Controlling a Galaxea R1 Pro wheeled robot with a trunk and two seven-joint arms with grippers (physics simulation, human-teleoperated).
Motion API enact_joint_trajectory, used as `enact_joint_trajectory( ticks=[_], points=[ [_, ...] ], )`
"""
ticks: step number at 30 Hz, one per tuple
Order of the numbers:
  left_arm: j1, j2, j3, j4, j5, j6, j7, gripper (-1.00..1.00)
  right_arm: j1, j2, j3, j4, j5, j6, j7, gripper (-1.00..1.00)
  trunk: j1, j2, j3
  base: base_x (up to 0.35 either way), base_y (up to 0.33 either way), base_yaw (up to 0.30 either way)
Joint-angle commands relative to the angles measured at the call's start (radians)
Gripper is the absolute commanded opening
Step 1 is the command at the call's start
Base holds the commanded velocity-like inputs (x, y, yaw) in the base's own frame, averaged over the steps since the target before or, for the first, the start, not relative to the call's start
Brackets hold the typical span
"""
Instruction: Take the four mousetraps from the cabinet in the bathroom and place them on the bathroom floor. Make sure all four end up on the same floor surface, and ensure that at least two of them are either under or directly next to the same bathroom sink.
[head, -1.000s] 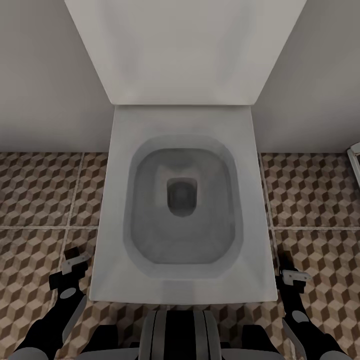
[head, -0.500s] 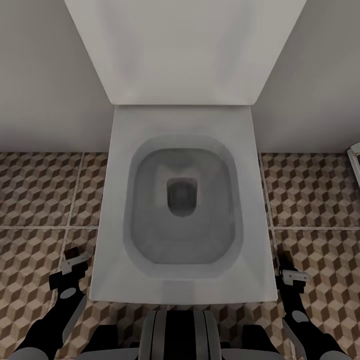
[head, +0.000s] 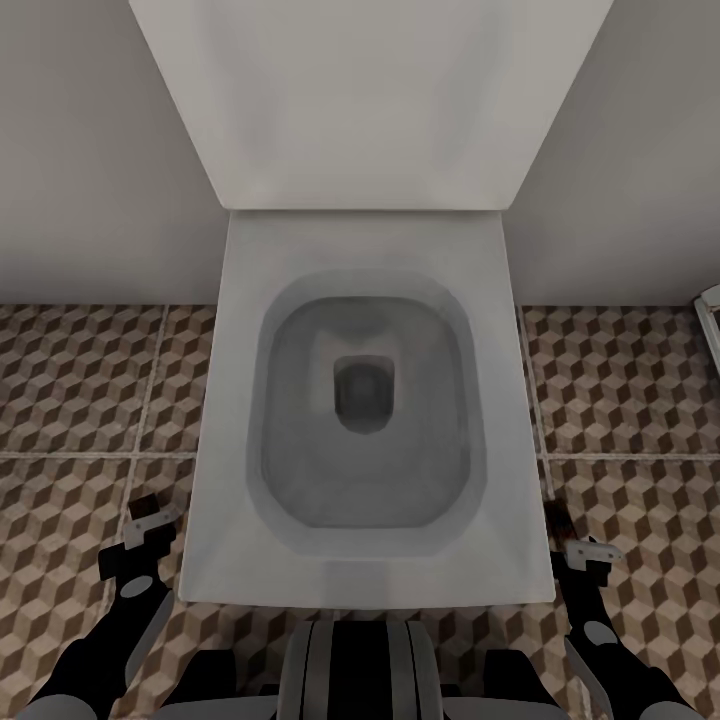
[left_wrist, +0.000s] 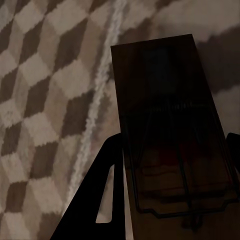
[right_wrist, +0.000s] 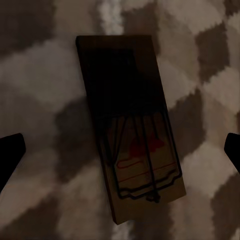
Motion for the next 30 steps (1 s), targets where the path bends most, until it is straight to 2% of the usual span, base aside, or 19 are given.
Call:
enact_joint_trajectory(
  ticks=[1,30],
  points=[
    [0.000,0.000,-0.002,0.000,0.009,-0.003,0.004,-1.00,0.000,-0.001,0.008,0.001,-0.008,-0.003,-0.006,1.00,0.000,0.000,0.000,0.000,0.000,0.000],
    [0.001,-0.003,-0.007,0.004,0.005,-0.002,0.004,-1.00,0.000,-0.001,0.008,0.000,-0.008,-0.003,-0.006,1.00,0.000,0.000,0.000,0.000,0.000,0.000]
  ],
)
